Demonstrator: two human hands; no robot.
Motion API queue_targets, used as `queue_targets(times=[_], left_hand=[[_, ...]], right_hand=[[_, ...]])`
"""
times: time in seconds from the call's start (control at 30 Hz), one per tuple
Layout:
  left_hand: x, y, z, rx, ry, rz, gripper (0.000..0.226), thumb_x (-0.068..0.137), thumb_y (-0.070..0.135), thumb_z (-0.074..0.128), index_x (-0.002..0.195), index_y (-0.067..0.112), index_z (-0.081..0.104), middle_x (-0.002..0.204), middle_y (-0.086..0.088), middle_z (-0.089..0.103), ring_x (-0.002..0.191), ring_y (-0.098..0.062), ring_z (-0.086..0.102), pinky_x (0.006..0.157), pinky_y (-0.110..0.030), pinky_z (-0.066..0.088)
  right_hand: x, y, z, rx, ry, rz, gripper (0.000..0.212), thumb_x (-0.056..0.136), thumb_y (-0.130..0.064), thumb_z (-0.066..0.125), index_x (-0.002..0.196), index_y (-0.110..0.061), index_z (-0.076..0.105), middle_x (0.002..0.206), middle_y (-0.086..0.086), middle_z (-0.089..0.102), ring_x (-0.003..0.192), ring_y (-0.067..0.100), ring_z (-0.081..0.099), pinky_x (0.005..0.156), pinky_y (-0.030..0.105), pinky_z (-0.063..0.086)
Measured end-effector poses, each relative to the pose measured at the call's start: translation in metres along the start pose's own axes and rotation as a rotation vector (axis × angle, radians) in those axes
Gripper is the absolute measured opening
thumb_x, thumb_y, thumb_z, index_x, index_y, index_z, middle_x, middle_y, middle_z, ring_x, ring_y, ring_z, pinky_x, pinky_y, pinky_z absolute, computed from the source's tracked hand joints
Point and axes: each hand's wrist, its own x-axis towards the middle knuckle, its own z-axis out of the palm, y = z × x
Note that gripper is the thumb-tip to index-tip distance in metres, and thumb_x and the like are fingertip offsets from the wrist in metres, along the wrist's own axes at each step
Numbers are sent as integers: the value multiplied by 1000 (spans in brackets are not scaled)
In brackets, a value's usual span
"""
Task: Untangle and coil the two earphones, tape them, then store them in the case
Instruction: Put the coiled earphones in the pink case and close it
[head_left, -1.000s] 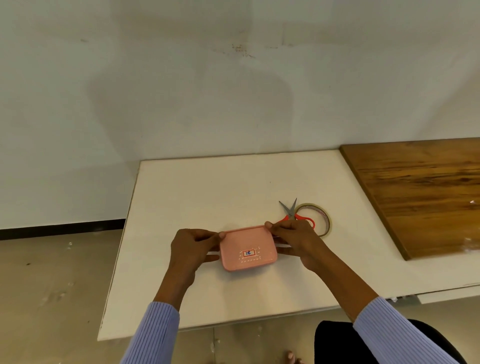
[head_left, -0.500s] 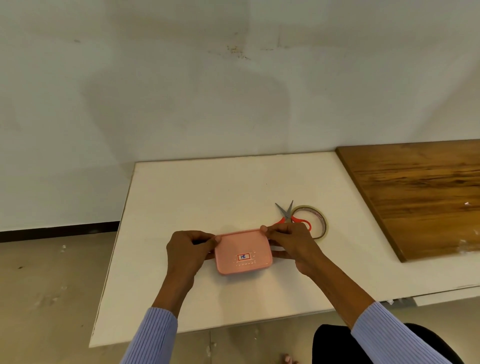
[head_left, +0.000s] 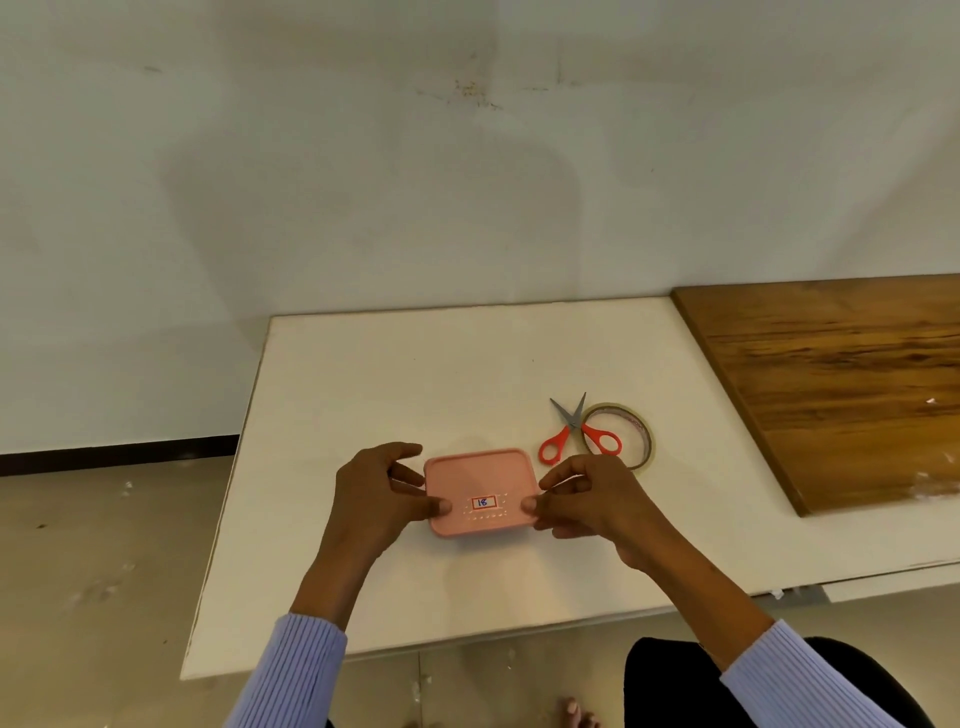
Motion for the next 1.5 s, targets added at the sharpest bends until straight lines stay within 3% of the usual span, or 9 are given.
queue_targets(times=[0.07, 0.13, 0.27, 0.47, 0.63, 0.77, 1.0, 1.3, 1.5], left_hand=[[1, 0, 1, 74, 13, 65, 83, 58, 13, 88, 132, 16, 50, 115, -1, 59, 90, -17, 62, 72, -19, 46], [2, 2, 3, 240, -3, 223, 82, 62, 19, 86, 135, 22, 46, 136, 7, 46, 117, -17, 49, 93, -24, 41], [2, 10, 13, 518, -167, 543, 40, 87, 15, 61, 125, 26, 59, 149, 11, 34, 137, -12, 29, 108, -28, 33], [6, 2, 23, 658, -217, 467, 49, 99, 30, 40, 145, 32, 26, 156, 10, -1, 142, -6, -7, 114, -29, 24], [7, 14, 37, 659, -49, 376, 48, 101, 33, 30, 148, 28, 20, 158, 5, -1, 146, -11, -1, 113, -28, 23], [12, 14, 38, 647, -45, 363, 48, 101, 34, 30, 147, 28, 23, 158, 5, 1, 146, -10, -2, 113, -27, 22], [12, 14, 34, 613, -57, 368, 47, 100, 33, 34, 146, 30, 27, 158, 8, 3, 145, -8, 0, 111, -24, 24], [11, 14, 31, 587, -67, 364, 47, 100, 30, 37, 146, 29, 27, 158, 8, 5, 145, -8, 1, 111, -23, 23], [11, 15, 28, 582, -69, 366, 46, 99, 30, 38, 145, 30, 30, 158, 8, 6, 145, -8, 3, 110, -23, 25]], right_hand=[[3, -3, 0, 16, 49, -48, 31, 66, -10, 82, 86, -1, 60, 76, 14, 71, 61, 21, 71, 53, 23, 56], [11, -6, 2, 18, 158, -197, 28, 66, -8, 83, 80, 2, 61, 72, 17, 69, 61, 24, 70, 58, 28, 58], [31, -13, 24, -7, 306, -414, 12, 75, -9, 76, 77, -3, 66, 73, 5, 69, 68, 15, 67, 65, 18, 56], [29, -4, 15, -366, 408, -545, 14, 81, -1, 66, 91, -9, 69, 90, 0, 67, 78, 7, 59, 70, 5, 42], [32, 1, -4, -821, 451, -372, 33, 86, -25, 64, 116, -13, 58, 119, 5, 55, 112, 22, 50, 89, 29, 43], [34, 3, 5, -1027, 449, -211, 60, 81, -53, 61, 124, -14, 46, 123, 8, 49, 111, 25, 49, 88, 34, 44], [36, -3, 15, -1094, 515, -303, 36, 86, -27, 60, 116, -10, 52, 119, 8, 48, 107, 22, 47, 86, 29, 45], [45, 10, 47, -885, 335, -499, 33, 94, -12, 47, 127, -14, 50, 126, 4, 53, 109, 18, 53, 88, 25, 46], [46, 10, 47, -935, 407, -482, 43, 94, -47, 43, 119, -15, 54, 121, 1, 53, 110, 18, 48, 83, 28, 48]])
